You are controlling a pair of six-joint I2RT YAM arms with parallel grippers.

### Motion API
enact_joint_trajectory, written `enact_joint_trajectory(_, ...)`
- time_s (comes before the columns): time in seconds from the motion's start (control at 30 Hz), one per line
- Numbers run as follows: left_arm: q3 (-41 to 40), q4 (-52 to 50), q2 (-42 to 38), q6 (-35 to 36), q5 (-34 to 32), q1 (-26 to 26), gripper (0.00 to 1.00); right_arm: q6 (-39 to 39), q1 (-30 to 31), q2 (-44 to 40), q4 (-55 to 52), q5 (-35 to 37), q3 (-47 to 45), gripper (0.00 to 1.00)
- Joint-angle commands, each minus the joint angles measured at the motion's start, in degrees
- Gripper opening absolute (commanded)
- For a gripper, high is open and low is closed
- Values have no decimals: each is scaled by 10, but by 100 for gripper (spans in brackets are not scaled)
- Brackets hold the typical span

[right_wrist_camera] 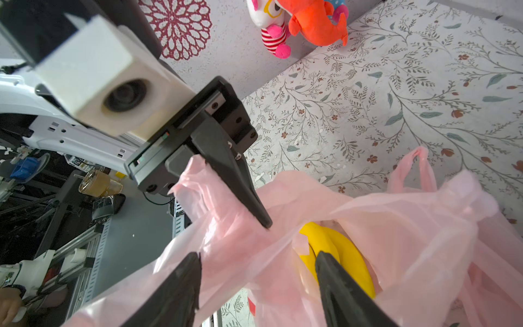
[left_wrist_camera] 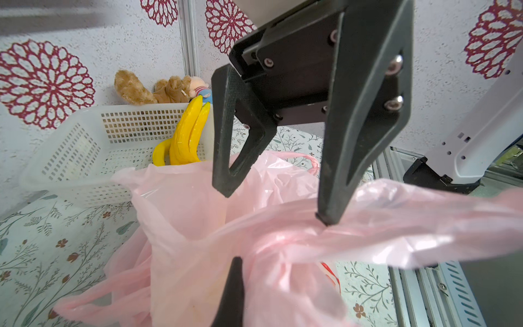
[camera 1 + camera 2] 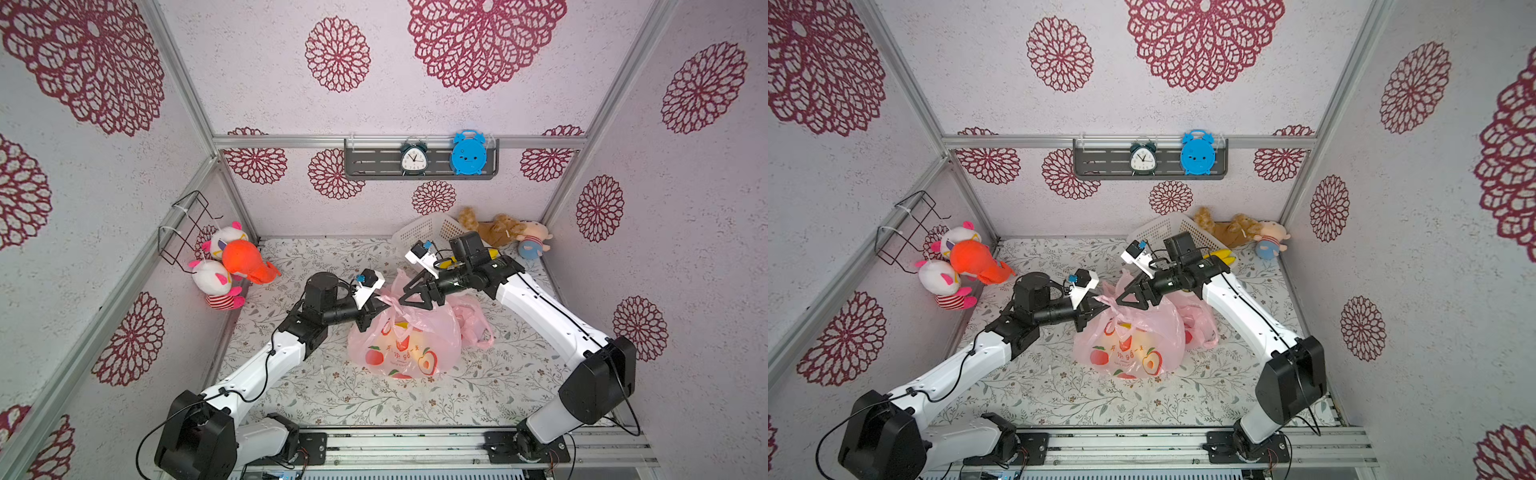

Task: Place the banana into a plastic bag & tie a knot
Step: Cross the plastic bag at the center of the board.

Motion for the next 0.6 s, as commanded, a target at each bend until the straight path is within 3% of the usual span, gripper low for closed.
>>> enact_joint_trajectory(0.0,-4,2,3,8,14,7,0,-15,4,-10,5,6,14,73)
enact_joint_trajectory(0.1,-5,4,5,8,15,8,0,-9,10,-19,19,6,13,77)
enact_joint_trajectory(0.23,-5,5,9,7,18,10,0,-21,23,-14,-3,32,25,95)
enact_joint_trajectory(0.57,-4,0,9,8,20,13,0,-43,61,-17,-34,136,23,95)
